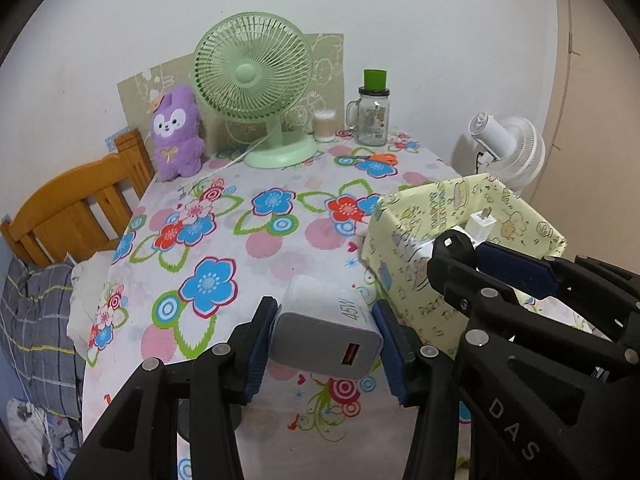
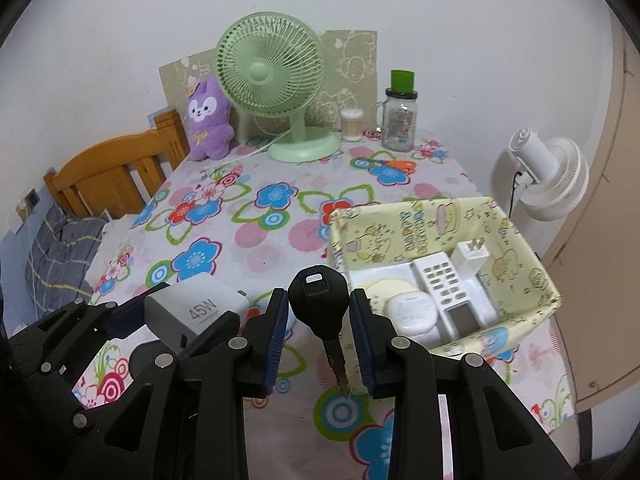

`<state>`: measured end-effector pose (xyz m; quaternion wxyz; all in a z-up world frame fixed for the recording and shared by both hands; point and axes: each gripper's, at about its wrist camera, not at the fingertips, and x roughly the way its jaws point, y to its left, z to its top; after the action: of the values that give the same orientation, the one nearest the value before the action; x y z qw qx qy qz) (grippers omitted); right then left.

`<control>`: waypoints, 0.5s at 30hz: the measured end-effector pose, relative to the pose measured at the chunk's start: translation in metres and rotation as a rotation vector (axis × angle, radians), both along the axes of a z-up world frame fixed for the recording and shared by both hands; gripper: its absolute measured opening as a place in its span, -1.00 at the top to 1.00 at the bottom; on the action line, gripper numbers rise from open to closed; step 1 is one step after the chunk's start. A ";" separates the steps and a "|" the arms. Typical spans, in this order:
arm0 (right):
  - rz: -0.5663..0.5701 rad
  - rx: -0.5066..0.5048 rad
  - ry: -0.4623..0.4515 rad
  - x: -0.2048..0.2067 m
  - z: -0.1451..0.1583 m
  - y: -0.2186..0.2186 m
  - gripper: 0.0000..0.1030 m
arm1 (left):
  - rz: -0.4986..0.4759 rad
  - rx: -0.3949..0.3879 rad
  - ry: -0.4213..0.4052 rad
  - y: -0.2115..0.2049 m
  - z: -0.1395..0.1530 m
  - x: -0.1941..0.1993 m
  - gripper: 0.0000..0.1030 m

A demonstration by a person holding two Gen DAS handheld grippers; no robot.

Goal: Organize rigid objects
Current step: 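Carry the key with the right tool over the basket while the left tool carries the charger there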

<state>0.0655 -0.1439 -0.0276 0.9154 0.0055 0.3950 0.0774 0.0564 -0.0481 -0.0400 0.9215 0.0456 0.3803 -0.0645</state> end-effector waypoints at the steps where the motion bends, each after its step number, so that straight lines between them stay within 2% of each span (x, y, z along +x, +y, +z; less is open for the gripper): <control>1: -0.003 -0.001 -0.003 0.000 0.002 -0.003 0.33 | -0.003 0.002 -0.003 -0.002 0.001 0.000 0.03; 15: -0.061 -0.004 -0.032 0.005 0.015 -0.048 0.33 | -0.069 0.015 -0.033 -0.046 0.016 0.005 0.03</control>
<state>0.0703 -0.1916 -0.0130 0.9236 0.0147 0.3799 0.0486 0.0617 -0.0943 -0.0242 0.9245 0.0668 0.3636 -0.0927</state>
